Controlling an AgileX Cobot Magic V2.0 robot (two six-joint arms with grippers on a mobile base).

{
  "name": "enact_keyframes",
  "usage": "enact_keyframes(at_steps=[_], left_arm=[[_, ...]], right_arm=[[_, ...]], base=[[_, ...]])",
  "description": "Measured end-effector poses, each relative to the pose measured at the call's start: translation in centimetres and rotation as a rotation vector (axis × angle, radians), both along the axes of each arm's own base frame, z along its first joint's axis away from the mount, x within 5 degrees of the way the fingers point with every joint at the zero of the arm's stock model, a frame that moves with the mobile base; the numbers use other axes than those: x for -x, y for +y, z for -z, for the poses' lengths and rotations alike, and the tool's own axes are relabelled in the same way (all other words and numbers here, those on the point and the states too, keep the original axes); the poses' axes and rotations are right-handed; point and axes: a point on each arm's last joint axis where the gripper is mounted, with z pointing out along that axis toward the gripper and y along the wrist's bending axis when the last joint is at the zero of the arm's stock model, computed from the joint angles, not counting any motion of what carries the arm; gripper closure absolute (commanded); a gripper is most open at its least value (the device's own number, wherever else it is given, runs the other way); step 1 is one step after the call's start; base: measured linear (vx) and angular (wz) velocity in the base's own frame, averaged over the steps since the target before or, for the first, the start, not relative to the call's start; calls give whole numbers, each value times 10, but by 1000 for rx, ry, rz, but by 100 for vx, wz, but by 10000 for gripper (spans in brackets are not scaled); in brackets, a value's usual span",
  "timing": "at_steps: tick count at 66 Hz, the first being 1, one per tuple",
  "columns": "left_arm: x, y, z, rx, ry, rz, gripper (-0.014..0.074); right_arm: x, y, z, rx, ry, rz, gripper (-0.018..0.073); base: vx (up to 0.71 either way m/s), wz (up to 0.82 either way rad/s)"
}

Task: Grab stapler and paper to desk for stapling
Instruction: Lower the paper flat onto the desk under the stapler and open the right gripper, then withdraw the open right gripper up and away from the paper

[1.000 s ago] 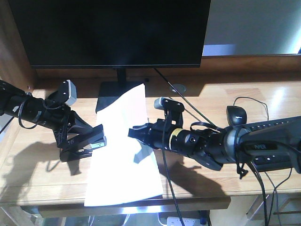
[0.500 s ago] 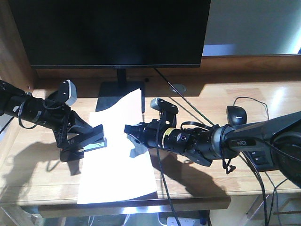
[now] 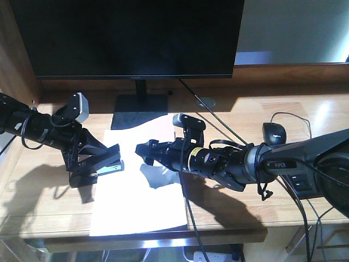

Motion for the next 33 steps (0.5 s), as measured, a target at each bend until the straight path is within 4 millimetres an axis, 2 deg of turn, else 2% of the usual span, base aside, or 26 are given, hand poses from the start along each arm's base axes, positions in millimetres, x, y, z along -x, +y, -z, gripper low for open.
enact_keyframes(at_steps=[7, 16, 25, 33], left_arm=[[0, 0, 0, 0, 0, 0, 603], [0, 0, 0, 0, 0, 0, 603], [0, 0, 0, 0, 0, 0, 603], [0, 0, 0, 0, 0, 0, 603]], right_arm=[[0, -3, -6, 91, -55, -22, -76], [-3, -14, -26, 221, -129, -25, -48], [-9, -37, -50, 334, -154, 27, -24], [-10, -57, -79, 411, -182, 78, -22]], base=[[0, 0], [0, 0], [0, 0], [0, 0]])
